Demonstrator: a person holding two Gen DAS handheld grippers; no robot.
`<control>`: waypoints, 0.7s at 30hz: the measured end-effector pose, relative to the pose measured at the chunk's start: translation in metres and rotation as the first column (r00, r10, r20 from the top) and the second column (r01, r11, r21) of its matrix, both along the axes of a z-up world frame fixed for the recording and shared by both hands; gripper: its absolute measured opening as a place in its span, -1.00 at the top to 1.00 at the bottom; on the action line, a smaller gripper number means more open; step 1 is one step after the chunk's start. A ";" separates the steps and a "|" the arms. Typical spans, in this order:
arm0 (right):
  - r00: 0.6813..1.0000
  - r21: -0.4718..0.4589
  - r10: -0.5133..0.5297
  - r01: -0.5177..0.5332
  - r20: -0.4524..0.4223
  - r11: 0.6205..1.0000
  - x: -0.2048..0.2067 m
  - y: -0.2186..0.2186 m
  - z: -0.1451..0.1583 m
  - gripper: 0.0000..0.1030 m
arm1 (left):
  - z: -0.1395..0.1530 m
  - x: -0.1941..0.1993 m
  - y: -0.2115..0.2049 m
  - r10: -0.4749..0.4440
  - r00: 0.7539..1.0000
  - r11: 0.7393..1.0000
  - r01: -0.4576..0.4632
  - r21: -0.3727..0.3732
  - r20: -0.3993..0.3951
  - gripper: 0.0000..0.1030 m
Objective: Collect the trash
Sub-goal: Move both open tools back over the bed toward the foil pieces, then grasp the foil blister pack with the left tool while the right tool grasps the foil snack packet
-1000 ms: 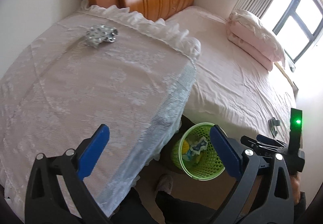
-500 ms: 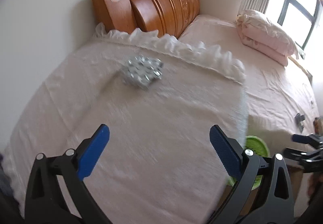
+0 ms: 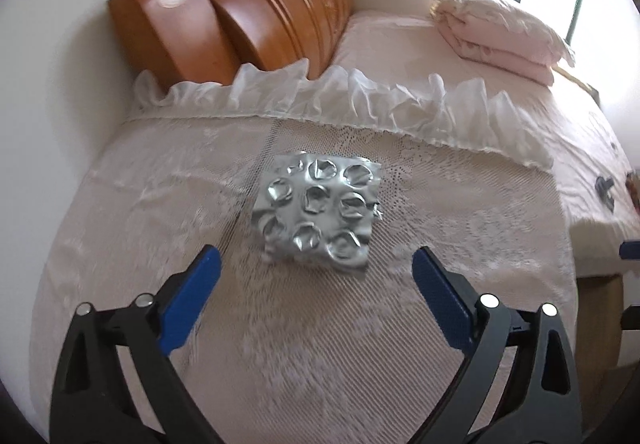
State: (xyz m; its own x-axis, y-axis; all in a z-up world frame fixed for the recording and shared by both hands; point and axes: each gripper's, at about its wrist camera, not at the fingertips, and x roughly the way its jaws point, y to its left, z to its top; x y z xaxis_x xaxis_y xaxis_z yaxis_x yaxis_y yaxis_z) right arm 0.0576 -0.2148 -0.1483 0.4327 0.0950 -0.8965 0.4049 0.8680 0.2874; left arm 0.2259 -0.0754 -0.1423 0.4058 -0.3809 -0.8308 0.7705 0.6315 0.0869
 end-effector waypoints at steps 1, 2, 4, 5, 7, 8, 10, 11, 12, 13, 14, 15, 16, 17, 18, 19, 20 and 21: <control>1.000 0.001 0.005 -0.005 0.000 1.000 0.006 0.002 -0.001 -0.85 | -0.002 0.003 -0.002 -0.008 1.000 1.000 0.008 0.004 0.002 -0.70; 1.000 0.002 0.011 -0.011 0.000 1.000 0.011 0.004 -0.002 -0.85 | -0.004 0.007 -0.004 -0.021 1.000 1.000 0.021 0.008 0.001 -0.68; 1.000 0.003 0.020 -0.020 -0.004 1.000 0.018 0.006 -0.004 -0.85 | -0.006 0.013 -0.006 -0.039 0.999 0.999 0.039 0.003 -0.004 -0.67; 1.000 0.004 0.023 -0.023 -0.007 1.000 0.021 0.006 -0.005 -0.85 | -0.007 0.016 -0.007 -0.054 0.999 0.999 0.054 -0.001 -0.007 -0.67; 1.000 0.007 0.027 -0.027 -0.013 1.000 0.026 0.008 -0.007 -0.85 | -0.008 0.022 -0.009 -0.077 0.997 0.997 0.077 0.000 -0.013 -0.56; 1.000 0.008 0.027 -0.027 -0.015 1.000 0.027 0.008 -0.008 -0.86 | -0.010 0.024 -0.011 -0.094 0.995 0.996 0.094 0.005 -0.016 -0.52; 0.999 0.008 0.025 -0.025 -0.022 1.000 0.030 0.008 -0.009 -0.85 | -0.012 0.027 -0.014 -0.121 0.992 0.993 0.121 0.008 -0.026 -0.39; 0.999 0.011 0.023 -0.022 -0.024 1.000 0.031 0.007 -0.011 -0.85 | -0.013 0.029 -0.015 -0.132 0.991 0.991 0.132 0.009 -0.031 -0.35; 0.999 0.013 0.021 -0.020 -0.026 1.000 0.030 0.007 -0.011 -0.86 | -0.013 0.029 -0.015 -0.138 0.990 0.990 0.138 0.006 -0.035 -0.35; 0.999 0.016 0.018 -0.018 -0.027 1.000 0.029 0.006 -0.011 -0.85 | -0.013 0.030 -0.015 -0.142 0.989 0.990 0.142 0.001 -0.037 -0.35; 0.999 0.018 0.013 -0.013 -0.029 1.000 0.030 0.005 -0.012 -0.85 | -0.013 0.031 -0.015 -0.143 0.989 0.990 0.143 -0.007 -0.044 -0.35; 0.999 0.019 0.011 -0.010 -0.030 1.000 0.030 0.004 -0.013 -0.85 | -0.013 0.031 -0.014 -0.143 0.988 0.990 0.143 -0.013 -0.049 -0.35; 0.999 0.019 0.008 -0.008 -0.032 1.000 0.031 0.003 -0.014 -0.85 | -0.012 0.031 -0.013 -0.142 0.989 0.990 0.142 -0.020 -0.051 -0.35; 0.999 0.019 0.007 -0.007 -0.033 1.000 0.031 0.003 -0.014 -0.86 | -0.011 0.032 -0.011 -0.136 0.989 0.990 0.135 -0.033 -0.053 -0.35; 0.999 0.018 0.008 -0.007 -0.035 1.000 0.031 0.003 -0.015 -0.86 | -0.011 0.033 -0.009 -0.131 0.990 0.991 0.129 -0.040 -0.056 -0.35; 0.999 0.018 0.009 -0.009 -0.037 1.000 0.032 0.003 -0.016 -0.85 | -0.010 0.034 -0.008 -0.125 0.990 0.991 0.122 -0.050 -0.060 -0.35; 0.999 0.017 0.012 -0.011 -0.039 1.000 0.033 0.003 -0.017 -0.85 | -0.009 0.036 -0.006 -0.112 0.991 0.992 0.108 -0.065 -0.067 -0.35; 0.999 0.017 0.015 -0.015 -0.040 1.000 0.035 0.003 -0.018 -0.85 | -0.008 0.038 -0.005 -0.106 0.992 0.992 0.101 -0.074 -0.070 -0.35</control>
State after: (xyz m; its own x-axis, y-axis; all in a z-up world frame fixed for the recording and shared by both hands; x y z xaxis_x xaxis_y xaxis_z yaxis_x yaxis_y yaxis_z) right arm 0.0922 -0.2114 -0.1659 0.3944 0.1167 -0.9115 0.4036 0.8691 0.2859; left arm 0.2634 -0.0808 -0.1498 0.2997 -0.4757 -0.8270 0.8348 0.5503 -0.0140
